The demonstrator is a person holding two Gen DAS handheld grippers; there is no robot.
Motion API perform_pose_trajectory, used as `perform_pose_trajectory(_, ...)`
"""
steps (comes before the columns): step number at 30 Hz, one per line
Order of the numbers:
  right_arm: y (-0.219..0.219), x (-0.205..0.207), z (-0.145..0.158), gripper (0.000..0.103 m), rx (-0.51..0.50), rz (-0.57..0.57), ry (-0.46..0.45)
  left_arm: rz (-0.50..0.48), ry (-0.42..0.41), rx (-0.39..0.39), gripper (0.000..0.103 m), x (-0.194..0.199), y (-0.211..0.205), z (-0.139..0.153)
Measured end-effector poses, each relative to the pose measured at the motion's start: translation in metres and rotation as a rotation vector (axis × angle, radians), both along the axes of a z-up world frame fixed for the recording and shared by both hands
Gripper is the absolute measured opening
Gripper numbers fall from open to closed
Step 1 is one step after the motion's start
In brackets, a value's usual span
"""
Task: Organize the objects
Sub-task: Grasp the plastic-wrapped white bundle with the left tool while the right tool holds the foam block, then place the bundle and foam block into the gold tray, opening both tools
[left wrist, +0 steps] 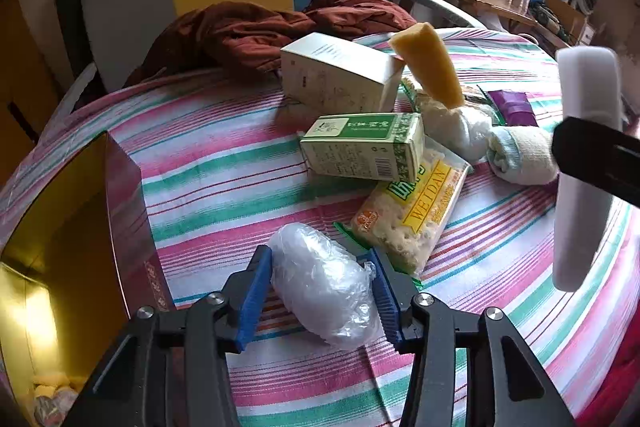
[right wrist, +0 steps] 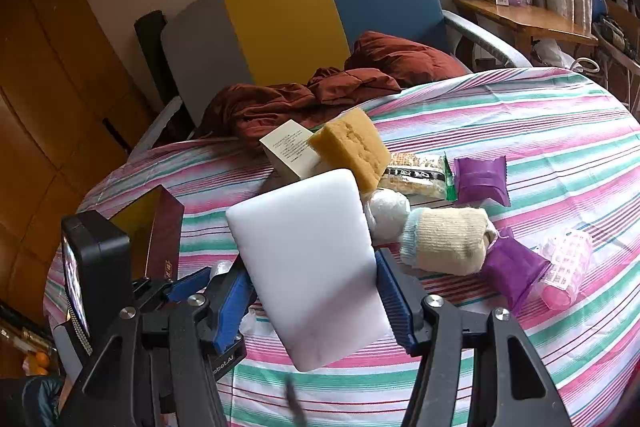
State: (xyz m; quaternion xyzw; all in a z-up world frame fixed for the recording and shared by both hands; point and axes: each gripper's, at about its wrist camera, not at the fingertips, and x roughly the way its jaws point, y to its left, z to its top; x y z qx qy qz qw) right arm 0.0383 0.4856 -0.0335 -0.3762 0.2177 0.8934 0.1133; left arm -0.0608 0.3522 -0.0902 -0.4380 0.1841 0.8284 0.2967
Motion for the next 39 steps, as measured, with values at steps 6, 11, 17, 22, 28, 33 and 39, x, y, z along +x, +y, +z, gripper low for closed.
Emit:
perform_pose_trajectory(6, 0.0, -0.001, -0.001, 0.061, 0.008, 0.001, -0.004, -0.075, 0.019, 0.086, 0.04, 0.011, -0.009, 0.004)
perform_pose_trajectory(11, -0.001, -0.001, 0.0, 0.06, 0.009, 0.009, 0.001, -0.15, 0.009, 0.2, 0.039, 0.025, -0.02, 0.019)
perform_pose_trajectory(17, -0.008, -0.002, 0.003, 0.06, 0.011, 0.049, 0.016, -0.163, 0.003, 0.243, 0.039, 0.038, -0.033, 0.039)
perform_pose_trajectory(22, -0.027, -0.006, 0.007, 0.06, 0.035, 0.153, 0.042, -0.152, 0.055, 0.268, 0.039, 0.051, -0.062, 0.061)
perform_pose_trajectory(28, -0.054, -0.011, 0.005, 0.06, 0.063, 0.265, 0.029, -0.051, 0.106, 0.303, 0.04, 0.053, -0.131, 0.084)
perform_pose_trajectory(33, -0.072, -0.011, 0.012, 0.06, 0.07, 0.301, 0.034, 0.075, 0.128, 0.31, 0.04, 0.048, -0.202, 0.091)
perform_pose_trajectory(39, -0.126, -0.016, 0.034, 0.06, 0.049, 0.4, 0.089, 0.241, 0.125, 0.293, 0.041, 0.04, -0.277, 0.079)
